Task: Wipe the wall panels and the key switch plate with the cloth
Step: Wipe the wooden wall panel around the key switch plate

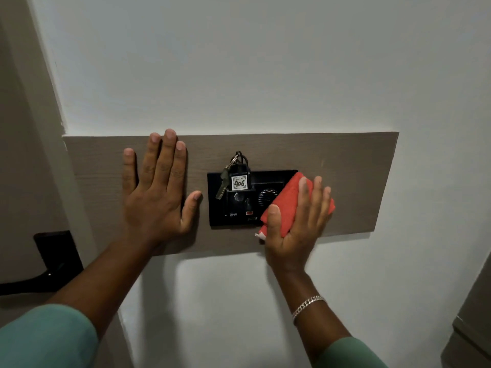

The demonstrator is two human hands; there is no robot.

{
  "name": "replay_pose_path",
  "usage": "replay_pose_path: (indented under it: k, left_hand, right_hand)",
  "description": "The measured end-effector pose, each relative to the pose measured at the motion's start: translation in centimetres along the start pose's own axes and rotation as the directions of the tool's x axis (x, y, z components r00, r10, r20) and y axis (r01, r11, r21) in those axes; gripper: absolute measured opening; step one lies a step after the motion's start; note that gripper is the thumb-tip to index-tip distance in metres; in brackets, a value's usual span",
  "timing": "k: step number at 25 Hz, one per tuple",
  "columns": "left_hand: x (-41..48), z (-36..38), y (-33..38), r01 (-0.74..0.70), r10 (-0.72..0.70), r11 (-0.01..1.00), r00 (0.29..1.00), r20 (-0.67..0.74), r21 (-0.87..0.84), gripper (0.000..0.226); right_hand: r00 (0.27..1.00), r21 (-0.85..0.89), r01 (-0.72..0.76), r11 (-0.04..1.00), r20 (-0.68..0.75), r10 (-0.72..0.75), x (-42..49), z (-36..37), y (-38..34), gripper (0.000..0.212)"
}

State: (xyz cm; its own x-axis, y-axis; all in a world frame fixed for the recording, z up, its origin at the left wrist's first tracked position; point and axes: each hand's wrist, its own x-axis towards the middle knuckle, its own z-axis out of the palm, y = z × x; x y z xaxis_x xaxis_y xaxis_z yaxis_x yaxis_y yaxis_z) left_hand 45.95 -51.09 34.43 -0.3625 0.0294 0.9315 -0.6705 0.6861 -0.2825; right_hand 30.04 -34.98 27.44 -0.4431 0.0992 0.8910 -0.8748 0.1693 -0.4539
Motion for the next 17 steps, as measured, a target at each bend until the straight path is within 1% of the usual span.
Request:
replay_pose_path:
  k: [1, 2, 4, 5, 7, 9, 11, 13, 17]
  left_hand:
    - [0.1, 0.0, 0.0, -0.001, 0.001, 1.000, 1.000, 0.003, -0.006, 0.080]
    - [0.1, 0.0, 0.0, -0.001, 0.001, 1.000, 1.000, 0.005, -0.012, 0.080]
    - [0.0, 0.0, 0.0, -0.002, 0.002, 1.000, 1.000, 0.005, -0.017, 0.081]
    - [0.0, 0.0, 0.0, -0.005, 0.005, 1.000, 1.000, 0.003, -0.014, 0.081]
    - [0.1, 0.0, 0.0, -0.010, 0.010, 1.000, 1.000, -0.003, -0.019, 0.081]
    - [0.0, 0.1, -0.1, -0.012, 0.011, 0.999, 1.000, -0.009, -0.034, 0.082]
    - [0.0, 0.1, -0.1, -0.011, 0.011, 0.999, 1.000, -0.015, -0.042, 0.082]
    - [0.0, 0.1, -0.1, -0.010, 0.009, 0.999, 1.000, -0.022, -0.045, 0.082]
    - [0.0, -0.1, 0.0, -0.010, 0.009, 0.999, 1.000, -0.029, -0.045, 0.081]
  right_hand:
    - [0.998, 0.012, -0.067, 0.998, -0.017, 0.067, -0.6, 0.2, -0.3, 0.067]
    - [0.996, 0.006, -0.089, 0.996, -0.012, 0.089, -1.4, 0.4, -0.6, 0.068]
    - [0.997, 0.007, -0.081, 0.997, 0.005, 0.081, -2.7, 0.7, -0.9, 0.069]
    - [0.992, 0.030, -0.124, 0.992, -0.014, 0.124, -2.9, 0.9, -1.1, 0.069]
    - [0.956, 0.089, -0.277, 0.957, -0.076, 0.284, -3.3, 1.6, -2.3, 0.070]
    - [0.925, 0.139, -0.355, 0.924, -0.089, 0.369, -4.3, 2.6, -4.1, 0.072]
    - [0.915, 0.176, -0.376, 0.910, -0.085, 0.394, -5.2, 3.3, -5.5, 0.074]
    - [0.916, 0.169, -0.380, 0.909, -0.064, 0.395, -5.8, 3.6, -5.9, 0.075]
    - [0.972, 0.075, -0.234, 0.969, 0.054, 0.230, -7.6, 2.8, -5.1, 0.074]
